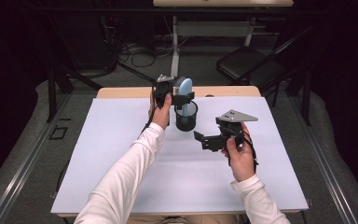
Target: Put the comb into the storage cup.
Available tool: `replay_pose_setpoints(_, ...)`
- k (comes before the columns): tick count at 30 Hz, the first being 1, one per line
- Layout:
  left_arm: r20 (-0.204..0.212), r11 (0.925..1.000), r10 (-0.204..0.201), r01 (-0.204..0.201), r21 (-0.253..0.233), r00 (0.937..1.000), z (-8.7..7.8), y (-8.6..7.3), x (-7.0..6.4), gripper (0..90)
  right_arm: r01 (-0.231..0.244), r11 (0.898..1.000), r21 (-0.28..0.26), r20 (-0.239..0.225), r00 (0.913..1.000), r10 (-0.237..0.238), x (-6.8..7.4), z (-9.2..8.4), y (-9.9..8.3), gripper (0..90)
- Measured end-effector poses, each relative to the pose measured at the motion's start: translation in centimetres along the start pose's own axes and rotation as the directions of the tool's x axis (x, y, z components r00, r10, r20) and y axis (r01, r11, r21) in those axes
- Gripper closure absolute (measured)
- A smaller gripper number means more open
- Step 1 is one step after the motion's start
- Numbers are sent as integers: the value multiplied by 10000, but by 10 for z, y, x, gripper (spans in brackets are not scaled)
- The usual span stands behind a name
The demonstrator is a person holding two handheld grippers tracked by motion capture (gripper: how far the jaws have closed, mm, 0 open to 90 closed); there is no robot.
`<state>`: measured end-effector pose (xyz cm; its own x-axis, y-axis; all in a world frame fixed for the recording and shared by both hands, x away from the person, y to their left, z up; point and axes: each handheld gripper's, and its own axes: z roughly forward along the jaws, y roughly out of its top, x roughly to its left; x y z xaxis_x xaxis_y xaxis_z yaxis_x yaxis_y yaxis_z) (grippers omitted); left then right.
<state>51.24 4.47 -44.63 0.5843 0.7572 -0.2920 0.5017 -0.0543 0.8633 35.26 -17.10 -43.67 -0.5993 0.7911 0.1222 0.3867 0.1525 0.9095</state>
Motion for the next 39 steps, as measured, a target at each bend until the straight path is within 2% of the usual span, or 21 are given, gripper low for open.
replay_pose_setpoints(16,-182,9998,121,-118,148,9998,-4,2,0,4,28,10000,59,-22,10000,-28,0,1,0,4)
replay_pose_setpoints(22,-101,9998,87,-85,190,9999,-8,4,0,4,21,10000,14,-7,10000,-21,0,1,-1,4)
replay_pose_setpoints(28,-146,9991,267,-263,331,9995,-15,7,-2,4,-33,10000,8,19,10000,33,0,0,0,4)
replay_pose_setpoints(34,98,9992,335,-337,232,9994,-27,12,-6,4,-31,10000,10,51,10000,31,-1,0,0,4)
replay_pose_setpoints(39,220,9981,445,-454,413,9988,-36,16,-8,4,-71,10000,-51,103,9999,71,-2,-1,0,4)
